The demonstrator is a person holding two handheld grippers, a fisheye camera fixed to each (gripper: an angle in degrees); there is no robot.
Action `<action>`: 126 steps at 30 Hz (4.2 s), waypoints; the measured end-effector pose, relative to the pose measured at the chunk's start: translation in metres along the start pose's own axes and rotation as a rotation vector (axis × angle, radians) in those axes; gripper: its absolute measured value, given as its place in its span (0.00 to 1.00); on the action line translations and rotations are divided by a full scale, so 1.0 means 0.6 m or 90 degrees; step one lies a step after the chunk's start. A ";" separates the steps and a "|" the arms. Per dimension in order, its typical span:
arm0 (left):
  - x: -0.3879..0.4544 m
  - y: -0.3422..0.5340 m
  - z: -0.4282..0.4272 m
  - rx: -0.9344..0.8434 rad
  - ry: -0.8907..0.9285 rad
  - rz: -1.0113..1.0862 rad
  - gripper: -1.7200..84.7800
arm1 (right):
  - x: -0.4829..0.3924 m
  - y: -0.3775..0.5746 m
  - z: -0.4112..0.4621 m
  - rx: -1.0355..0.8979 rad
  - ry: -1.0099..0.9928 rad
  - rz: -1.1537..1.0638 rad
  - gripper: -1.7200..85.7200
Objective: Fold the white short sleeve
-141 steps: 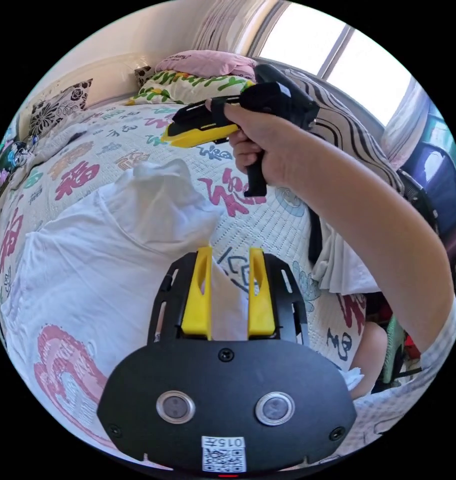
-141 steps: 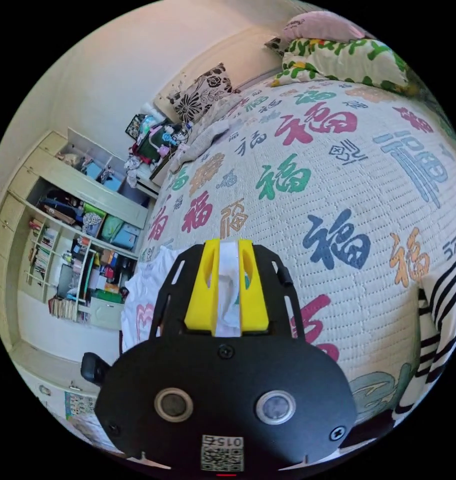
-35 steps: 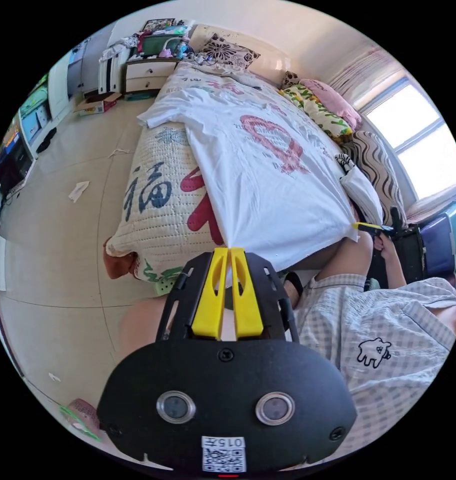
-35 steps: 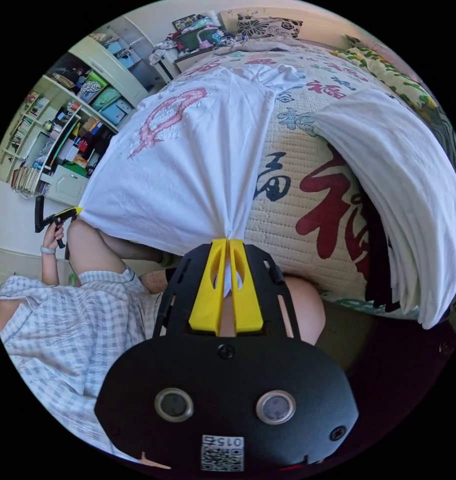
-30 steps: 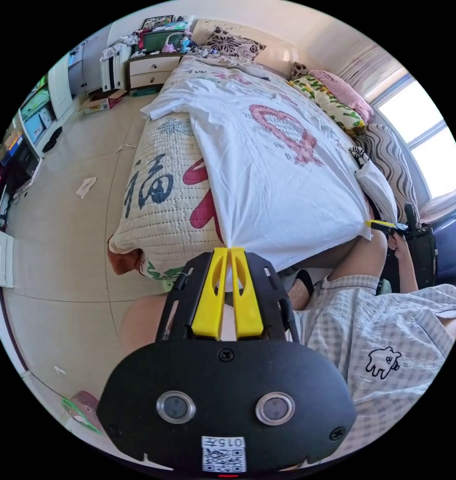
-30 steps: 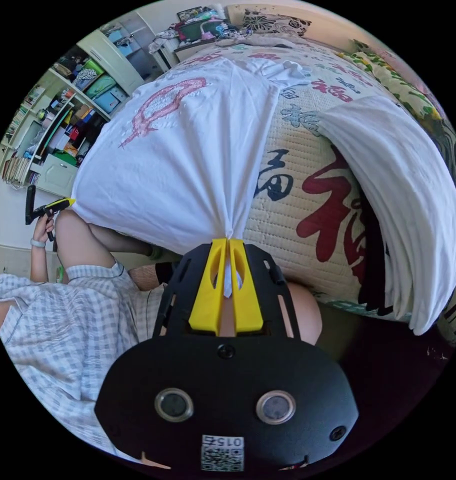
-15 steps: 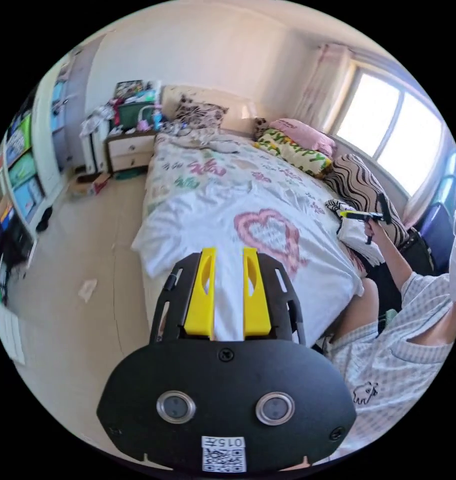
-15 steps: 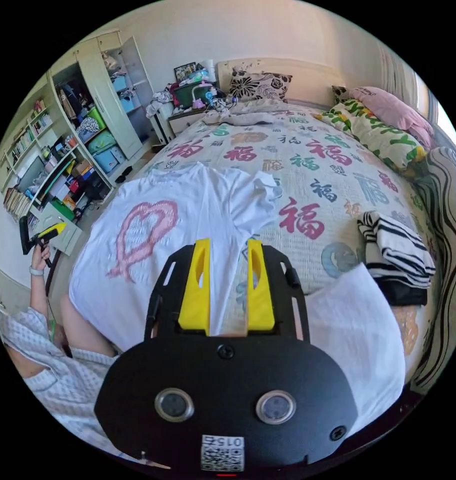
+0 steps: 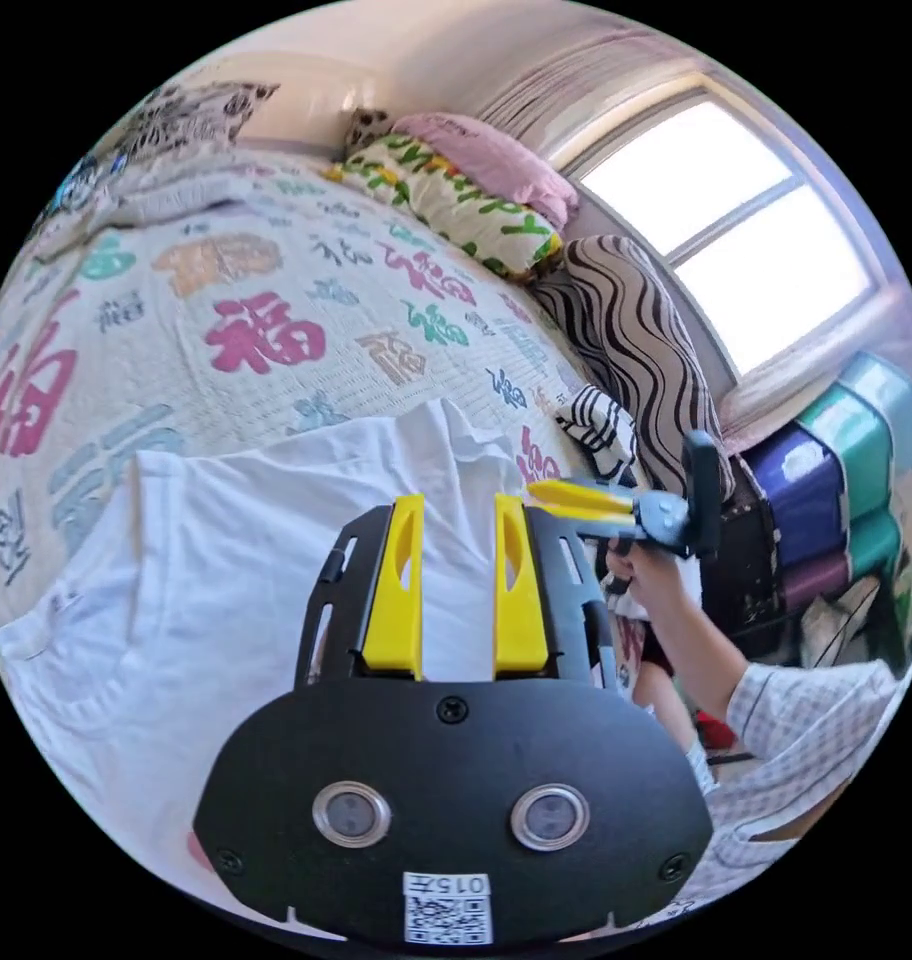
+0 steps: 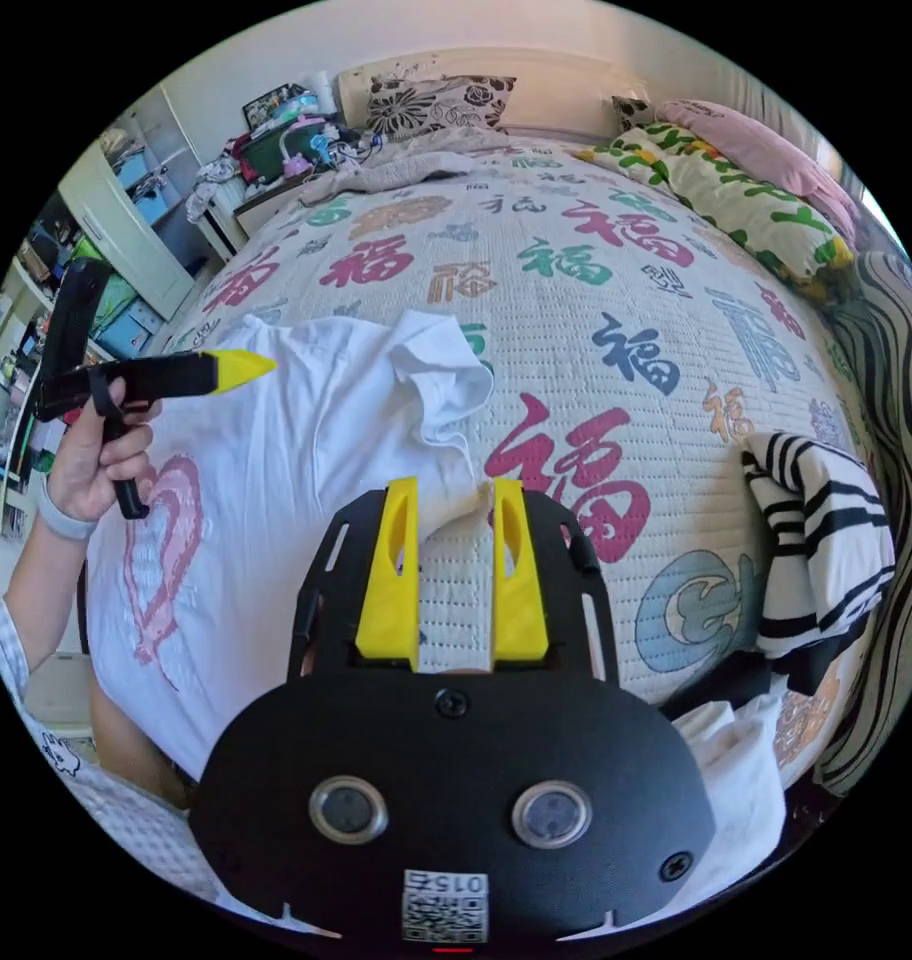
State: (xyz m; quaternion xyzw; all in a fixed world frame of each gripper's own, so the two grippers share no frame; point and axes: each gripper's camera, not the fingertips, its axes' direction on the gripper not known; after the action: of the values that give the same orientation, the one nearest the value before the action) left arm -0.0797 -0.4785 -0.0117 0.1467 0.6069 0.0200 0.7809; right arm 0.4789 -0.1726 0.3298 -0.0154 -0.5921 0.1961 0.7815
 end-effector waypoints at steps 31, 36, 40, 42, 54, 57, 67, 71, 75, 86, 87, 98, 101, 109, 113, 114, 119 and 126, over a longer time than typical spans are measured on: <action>-0.033 -0.079 0.110 -0.047 -0.233 -0.053 0.16 | 0.098 -0.214 -0.118 0.022 -0.180 0.021 0.11; -0.182 0.032 -0.024 -0.073 -0.323 -0.154 0.15 | 0.007 -0.299 -0.091 -0.010 -0.107 -0.028 0.12; -0.311 0.093 -0.086 -0.074 -0.404 -0.263 0.15 | -0.151 -0.385 -0.024 -0.054 -0.139 -0.128 0.13; -0.357 0.093 -0.099 -0.073 -0.420 -0.276 0.15 | -0.211 -0.433 0.015 -0.084 -0.115 -0.158 0.14; -0.508 0.076 -0.070 -0.157 -0.445 -0.280 0.11 | -0.324 -0.564 0.167 -0.215 0.021 -0.137 0.06; -0.463 0.086 -0.099 -0.099 -0.454 -0.232 0.11 | -0.278 -0.513 0.091 -0.112 -0.081 -0.081 0.07; -0.233 -0.095 0.047 -0.046 -0.137 -0.116 0.15 | -0.040 -0.279 -0.021 -0.040 0.046 0.076 0.11; -0.167 -0.181 0.175 -0.071 -0.092 -0.122 0.16 | 0.036 -0.270 0.040 -0.079 -0.051 0.143 0.12; -0.121 -0.254 0.299 -0.105 -0.094 -0.158 0.17 | 0.074 -0.273 0.100 -0.125 -0.121 0.163 0.12; -0.116 -0.265 0.324 -0.126 -0.152 -0.240 0.02 | 0.111 -0.239 0.141 -0.102 -0.190 0.152 0.01; -0.116 -0.258 0.296 -0.105 -0.135 -0.228 0.02 | 0.107 -0.234 0.135 -0.083 -0.193 0.143 0.01; -0.208 -0.046 -0.008 -0.016 -0.131 -0.247 0.01 | -0.106 -0.201 0.172 -0.043 -0.245 -0.052 0.01; -0.257 0.018 -0.038 -0.032 -0.135 -0.306 0.02 | -0.165 -0.185 0.246 -0.099 -0.247 -0.063 0.01; -0.293 0.148 -0.133 -0.031 -0.115 -0.428 0.11 | -0.225 -0.130 0.363 -0.202 -0.187 -0.078 0.02; -0.261 0.159 -0.180 -0.009 -0.100 -0.385 0.11 | -0.194 -0.133 0.383 -0.157 -0.130 -0.043 0.02; -0.252 0.154 -0.185 -0.009 -0.088 -0.369 0.11 | -0.182 -0.141 0.401 -0.152 -0.132 -0.023 0.02; -0.230 0.131 -0.176 -0.021 -0.073 -0.336 0.11 | -0.196 -0.180 0.506 -0.164 -0.136 -0.040 0.02; -0.240 0.182 -0.213 -0.015 -0.114 -0.349 0.06 | -0.285 -0.142 0.662 -0.224 -0.066 -0.184 0.03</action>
State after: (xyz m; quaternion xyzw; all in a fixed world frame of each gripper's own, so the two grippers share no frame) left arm -0.2233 -0.3781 0.1237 -0.0306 0.5521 -0.1977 0.8094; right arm 0.0956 -0.3891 0.3128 -0.0565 -0.6526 -0.0236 0.7552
